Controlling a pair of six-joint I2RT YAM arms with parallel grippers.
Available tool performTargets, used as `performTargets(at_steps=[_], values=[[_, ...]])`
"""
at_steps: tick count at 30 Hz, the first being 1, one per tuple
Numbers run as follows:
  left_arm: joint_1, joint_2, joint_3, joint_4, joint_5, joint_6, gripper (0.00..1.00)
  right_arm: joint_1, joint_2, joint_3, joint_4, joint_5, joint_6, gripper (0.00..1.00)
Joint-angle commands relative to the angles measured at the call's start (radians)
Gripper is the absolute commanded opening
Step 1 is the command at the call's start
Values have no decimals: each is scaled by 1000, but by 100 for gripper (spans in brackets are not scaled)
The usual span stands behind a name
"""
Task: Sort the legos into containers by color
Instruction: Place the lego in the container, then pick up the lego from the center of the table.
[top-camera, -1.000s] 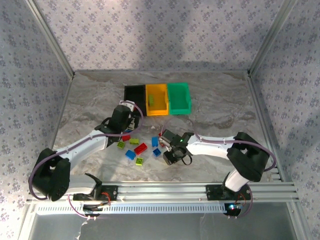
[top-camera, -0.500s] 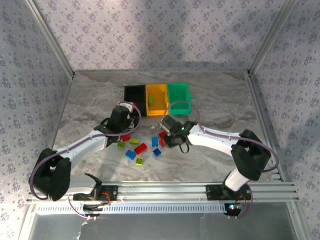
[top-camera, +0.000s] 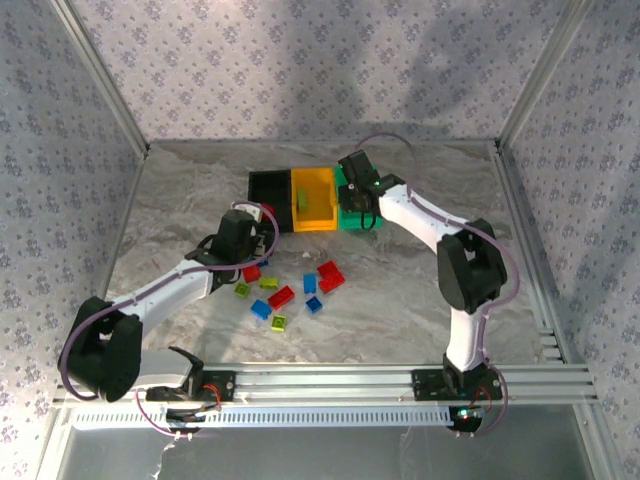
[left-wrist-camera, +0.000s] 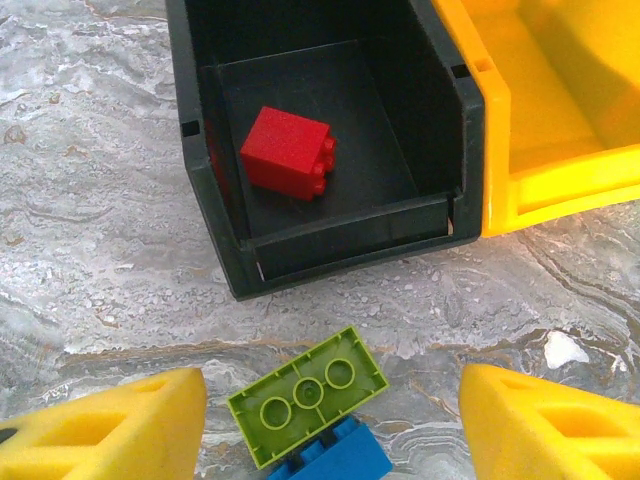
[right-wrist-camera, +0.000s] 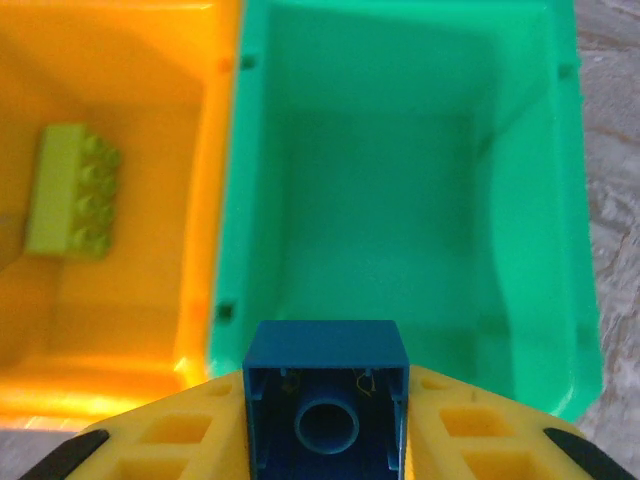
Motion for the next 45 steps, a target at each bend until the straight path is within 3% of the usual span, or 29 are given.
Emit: performTargets(at_steps=[1,4,7,12,17,23,26,32,45], values=[[9,-45,-12,-9,-3,-19,67,-26,77,92,-89,66,-50,40],[22,-83,-41,12,-5,-38,67,-34,104,125,-123,39,-74,54],[45,-110,-55,15,8,-54,67,-26,33,32,-32,-52,-99,66],[95,-110,-68,17,38,-91,67,14,-61,-41,-19,-130,-85,66],[138,-92,-78,26,80,-125,66,138,-152,-115,-69,-98,-111,66],[149,-96,-86,33,107,-136,66,203,-233,-323,-73,-228,-48,67],[150,-98,-85,36,114,-138,66,228,-244,-408,-61,-228,-27,67],[149,-105,-109,80,141,-139,67,261,-210,-424,-24,-242,-33,75],[151,-122,-114,81,143,-135,67,266,-22,-269,-63,-245,-76,76]])
